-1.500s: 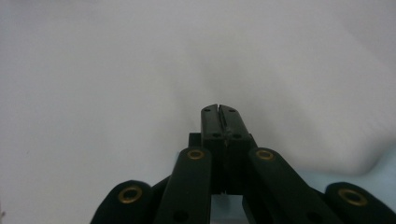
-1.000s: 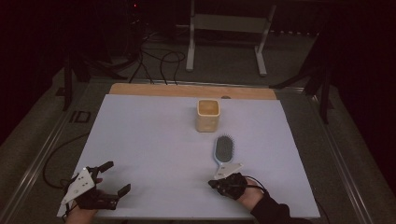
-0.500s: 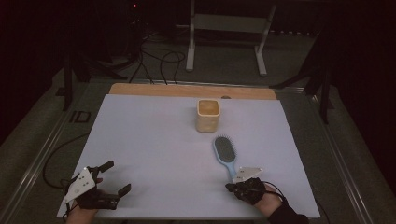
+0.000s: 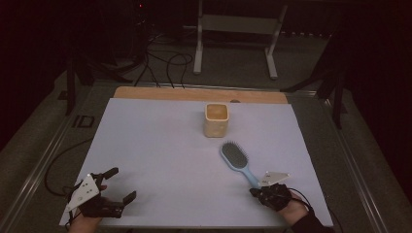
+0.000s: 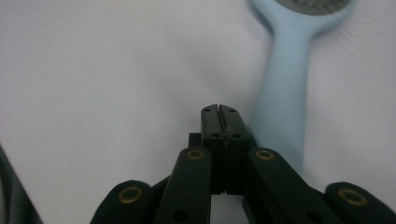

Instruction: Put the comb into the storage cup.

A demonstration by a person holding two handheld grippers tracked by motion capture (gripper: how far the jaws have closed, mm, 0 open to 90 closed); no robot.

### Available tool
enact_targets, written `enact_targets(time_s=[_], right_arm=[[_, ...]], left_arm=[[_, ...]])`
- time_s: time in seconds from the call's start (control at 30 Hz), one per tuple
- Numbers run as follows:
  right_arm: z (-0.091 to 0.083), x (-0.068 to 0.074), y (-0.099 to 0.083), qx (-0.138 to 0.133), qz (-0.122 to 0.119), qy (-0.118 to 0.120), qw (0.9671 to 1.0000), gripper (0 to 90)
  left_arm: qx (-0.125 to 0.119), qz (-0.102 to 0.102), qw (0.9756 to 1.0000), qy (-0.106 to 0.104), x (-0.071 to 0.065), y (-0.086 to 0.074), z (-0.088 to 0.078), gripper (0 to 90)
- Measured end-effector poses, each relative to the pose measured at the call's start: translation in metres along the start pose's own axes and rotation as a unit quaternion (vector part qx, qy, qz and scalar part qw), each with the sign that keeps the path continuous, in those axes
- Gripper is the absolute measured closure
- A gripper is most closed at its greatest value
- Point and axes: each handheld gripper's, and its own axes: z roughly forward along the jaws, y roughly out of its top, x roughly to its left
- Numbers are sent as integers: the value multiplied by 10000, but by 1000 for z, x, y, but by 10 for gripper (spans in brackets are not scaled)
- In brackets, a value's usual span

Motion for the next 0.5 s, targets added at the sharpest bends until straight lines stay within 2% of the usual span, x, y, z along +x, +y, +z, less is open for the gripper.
enact_targets(time_s=[0.03,0.5], right_arm=[[-1,-5,-2,25,44,-63,10000,900],[-6,-30,-9,126,202,-324,9992,900]], left_arm=[[3,8,10000,-7,0,0,0,0],[14,5,10000,-3,0,0,0,0]])
